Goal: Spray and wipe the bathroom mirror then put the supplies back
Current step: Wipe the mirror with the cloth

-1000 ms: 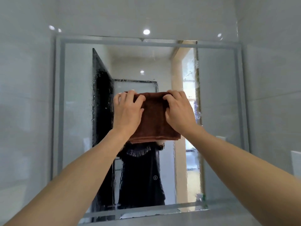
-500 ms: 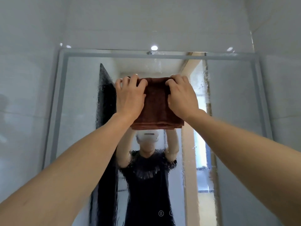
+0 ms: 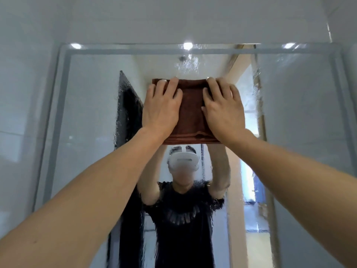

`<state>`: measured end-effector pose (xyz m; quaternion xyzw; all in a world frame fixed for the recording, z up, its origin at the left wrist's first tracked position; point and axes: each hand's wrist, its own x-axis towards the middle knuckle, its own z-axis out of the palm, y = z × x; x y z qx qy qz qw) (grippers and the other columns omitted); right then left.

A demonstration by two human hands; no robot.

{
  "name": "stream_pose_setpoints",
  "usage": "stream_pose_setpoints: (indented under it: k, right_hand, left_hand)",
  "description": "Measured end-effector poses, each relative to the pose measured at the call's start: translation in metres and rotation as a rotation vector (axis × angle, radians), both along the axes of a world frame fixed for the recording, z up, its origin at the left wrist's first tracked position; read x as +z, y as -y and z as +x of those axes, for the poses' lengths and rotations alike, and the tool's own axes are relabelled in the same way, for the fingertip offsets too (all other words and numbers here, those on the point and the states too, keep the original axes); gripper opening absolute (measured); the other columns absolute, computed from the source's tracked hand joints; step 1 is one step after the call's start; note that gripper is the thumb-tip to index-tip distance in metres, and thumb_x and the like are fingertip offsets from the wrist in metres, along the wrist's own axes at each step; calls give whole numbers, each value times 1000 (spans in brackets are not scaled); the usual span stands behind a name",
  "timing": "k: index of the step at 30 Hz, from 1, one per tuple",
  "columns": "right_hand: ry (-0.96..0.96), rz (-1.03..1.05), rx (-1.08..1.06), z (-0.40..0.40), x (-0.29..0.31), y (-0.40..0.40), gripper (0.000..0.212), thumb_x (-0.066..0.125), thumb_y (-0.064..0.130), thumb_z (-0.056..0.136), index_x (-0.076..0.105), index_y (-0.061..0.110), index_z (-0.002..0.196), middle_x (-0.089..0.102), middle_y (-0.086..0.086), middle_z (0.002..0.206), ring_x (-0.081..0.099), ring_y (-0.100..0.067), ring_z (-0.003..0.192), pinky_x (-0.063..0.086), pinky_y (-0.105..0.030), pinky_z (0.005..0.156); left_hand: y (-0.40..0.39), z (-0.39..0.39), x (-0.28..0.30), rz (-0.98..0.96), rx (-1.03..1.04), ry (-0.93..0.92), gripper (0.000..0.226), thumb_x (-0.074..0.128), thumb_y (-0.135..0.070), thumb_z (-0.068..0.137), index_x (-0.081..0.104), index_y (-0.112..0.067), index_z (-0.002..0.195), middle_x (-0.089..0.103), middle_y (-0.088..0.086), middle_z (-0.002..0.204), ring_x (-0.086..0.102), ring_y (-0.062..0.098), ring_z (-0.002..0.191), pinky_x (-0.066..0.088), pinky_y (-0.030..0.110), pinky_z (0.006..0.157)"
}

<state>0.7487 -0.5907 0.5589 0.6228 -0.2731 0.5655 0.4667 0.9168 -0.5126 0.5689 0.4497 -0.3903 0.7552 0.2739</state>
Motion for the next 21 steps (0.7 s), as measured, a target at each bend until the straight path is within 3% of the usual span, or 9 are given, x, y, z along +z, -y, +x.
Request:
stream_pose_setpoints:
  k: [4, 7, 10, 13, 16, 21]
  right_hand:
    - [51, -70, -90, 11, 5, -4, 36, 45, 10, 89, 64, -3, 116, 63, -19, 120, 57, -37, 117, 41, -42, 95]
    - [44, -3, -4, 26, 1, -5, 48, 35, 11, 92, 56, -2, 133, 64, -26, 118, 57, -43, 118, 43, -47, 98]
    - [53, 83, 147, 34, 1, -4, 61, 20, 20, 91, 50, -6, 138, 52, -30, 140, 44, -44, 136, 34, -50, 115]
    - [82, 79, 327, 35, -3, 5, 57, 26, 22, 97, 45, -4, 144, 41, -24, 153, 30, -39, 147, 20, -49, 123]
    - [82, 55, 335, 33, -3, 11, 54, 32, 25, 103, 34, 6, 154, 31, -12, 161, 20, -30, 152, 11, -44, 125]
    - [54, 83, 282, 33, 33, 12, 60, 29, 31, 102, 24, 11, 158, 21, -9, 165, 12, -26, 154, 6, -42, 126]
  left_hand:
    - [2, -12, 3, 29, -22, -12, 26, 43, -5, 83, 67, -4, 95, 66, 17, 111, 61, 36, 94, 47, 42, 79]
    - [11, -26, 0, 46, -54, -132, 29, 42, -6, 83, 67, -5, 97, 68, 17, 103, 63, 35, 90, 50, 42, 80]
    - [22, -27, -7, 37, -99, -212, 40, 45, -12, 89, 63, -4, 124, 62, 23, 124, 59, 40, 112, 47, 45, 101]
    - [24, -27, -15, 160, -205, -321, 57, 35, -33, 99, 41, -8, 150, 39, 22, 155, 31, 37, 147, 21, 47, 124]
    - [20, -26, -7, 199, -184, -343, 63, 28, -44, 104, 21, -15, 160, 15, 10, 168, 7, 25, 156, 5, 42, 127]
    - [20, -20, 25, 218, -171, -344, 62, 24, -42, 105, 13, -18, 161, 6, 5, 169, 0, 21, 156, 1, 41, 127]
